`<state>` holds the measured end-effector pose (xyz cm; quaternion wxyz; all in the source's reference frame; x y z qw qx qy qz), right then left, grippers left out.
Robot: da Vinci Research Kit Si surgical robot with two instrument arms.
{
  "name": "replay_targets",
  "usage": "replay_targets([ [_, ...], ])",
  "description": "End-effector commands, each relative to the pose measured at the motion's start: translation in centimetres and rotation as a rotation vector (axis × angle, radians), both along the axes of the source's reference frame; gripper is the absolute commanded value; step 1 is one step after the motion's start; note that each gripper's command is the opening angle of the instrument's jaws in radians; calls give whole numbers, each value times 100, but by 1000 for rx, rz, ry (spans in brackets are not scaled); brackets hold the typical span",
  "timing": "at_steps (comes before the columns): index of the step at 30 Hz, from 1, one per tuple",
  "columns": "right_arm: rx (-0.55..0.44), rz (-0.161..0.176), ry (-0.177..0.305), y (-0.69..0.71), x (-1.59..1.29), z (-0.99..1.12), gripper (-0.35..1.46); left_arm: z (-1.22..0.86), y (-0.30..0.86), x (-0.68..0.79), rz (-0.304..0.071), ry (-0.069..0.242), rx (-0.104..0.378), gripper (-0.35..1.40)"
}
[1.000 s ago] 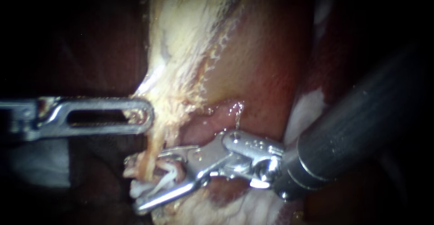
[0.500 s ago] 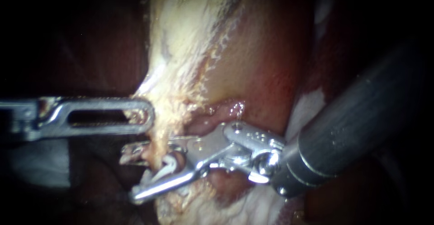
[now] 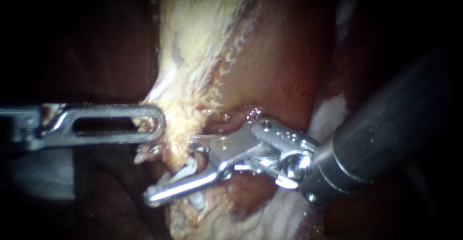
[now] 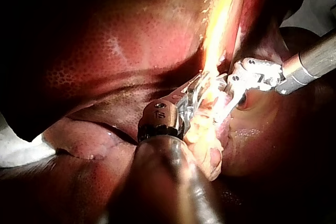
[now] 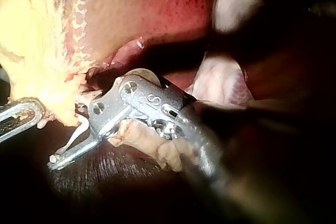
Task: Clipping third clip left tube
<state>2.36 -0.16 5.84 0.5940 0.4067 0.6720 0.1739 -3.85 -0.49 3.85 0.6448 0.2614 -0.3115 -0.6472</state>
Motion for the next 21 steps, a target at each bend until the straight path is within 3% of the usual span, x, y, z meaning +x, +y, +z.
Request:
replay_targets([
  [1, 0, 1, -1, -1, 0, 2, 48, 0, 0, 0, 0, 1, 0, -35],
  [3, -1, 1, -1, -1, -2, 4, 38, 0, 0, 0, 0, 1, 0, -35],
  [4, -1, 0, -1, -1, -4, 4, 24, 0, 0, 0, 0, 1, 0, -35],
  [5, -1, 11, -11, -1, -6, 5, -3, 0, 0, 0, 0, 1, 0, -35],
  [6, 0, 37, -33, -2, -10, 7, -25, 0, 0, 0, 0, 1, 0, -35],
  [7, 3, 40, -49, -2, -13, 8, -35, 0, 0, 0, 0, 1, 0, -35],
  [9, -2, 39, -101, 0, -18, 13, -35, 0, 0, 0, 0, 1, 0, -35],
  [11, -2, 54, -124, 2, -22, 19, -35, 1, 0, 0, 0, 1, 0, -35],
  [21, -6, 43, -121, -1, -20, 24, -35, 1, 0, 0, 0, 1, 0, -35],
])
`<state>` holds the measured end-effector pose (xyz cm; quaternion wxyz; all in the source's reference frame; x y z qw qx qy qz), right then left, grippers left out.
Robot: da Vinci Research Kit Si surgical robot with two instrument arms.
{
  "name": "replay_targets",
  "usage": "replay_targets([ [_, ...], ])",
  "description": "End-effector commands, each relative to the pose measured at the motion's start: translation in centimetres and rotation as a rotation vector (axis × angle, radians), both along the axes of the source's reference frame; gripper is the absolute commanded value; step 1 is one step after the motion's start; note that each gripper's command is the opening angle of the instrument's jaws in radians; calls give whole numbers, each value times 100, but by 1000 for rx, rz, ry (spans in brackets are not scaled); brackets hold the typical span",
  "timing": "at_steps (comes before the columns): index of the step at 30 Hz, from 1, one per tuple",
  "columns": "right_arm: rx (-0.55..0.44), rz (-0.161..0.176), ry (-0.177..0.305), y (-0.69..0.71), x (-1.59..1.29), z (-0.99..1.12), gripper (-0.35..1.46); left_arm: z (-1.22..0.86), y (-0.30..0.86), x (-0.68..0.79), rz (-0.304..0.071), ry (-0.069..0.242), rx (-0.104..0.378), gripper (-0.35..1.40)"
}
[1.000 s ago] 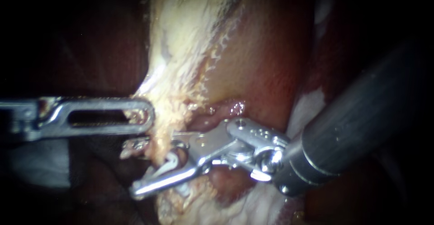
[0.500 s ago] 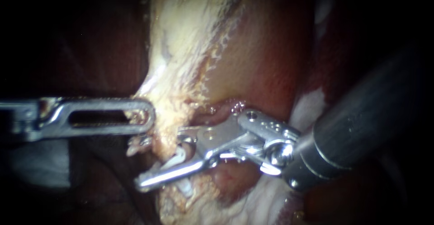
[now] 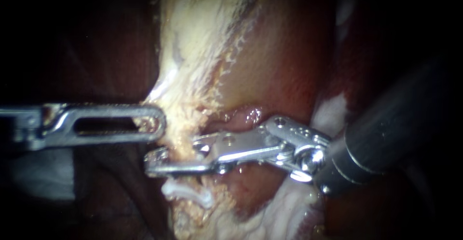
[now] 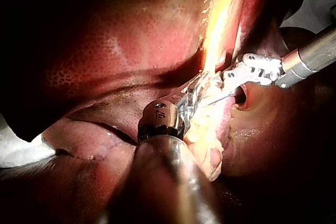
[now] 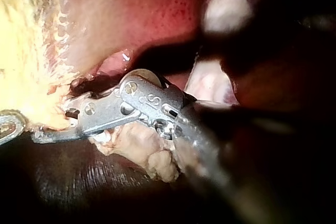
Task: Clipping third clip left tube
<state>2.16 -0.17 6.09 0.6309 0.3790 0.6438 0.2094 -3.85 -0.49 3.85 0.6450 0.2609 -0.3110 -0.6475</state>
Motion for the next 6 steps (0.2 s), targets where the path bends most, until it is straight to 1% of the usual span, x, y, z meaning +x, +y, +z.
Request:
replay_targets([
  [1, -1, -1, 0, 0, 0, -1, -35, 0, 0, 0, 0, -1, 0, -35],
  [6, 5, -3, 1, 1, 0, 0, -35, 0, 0, 0, 0, 0, 0, -35],
])
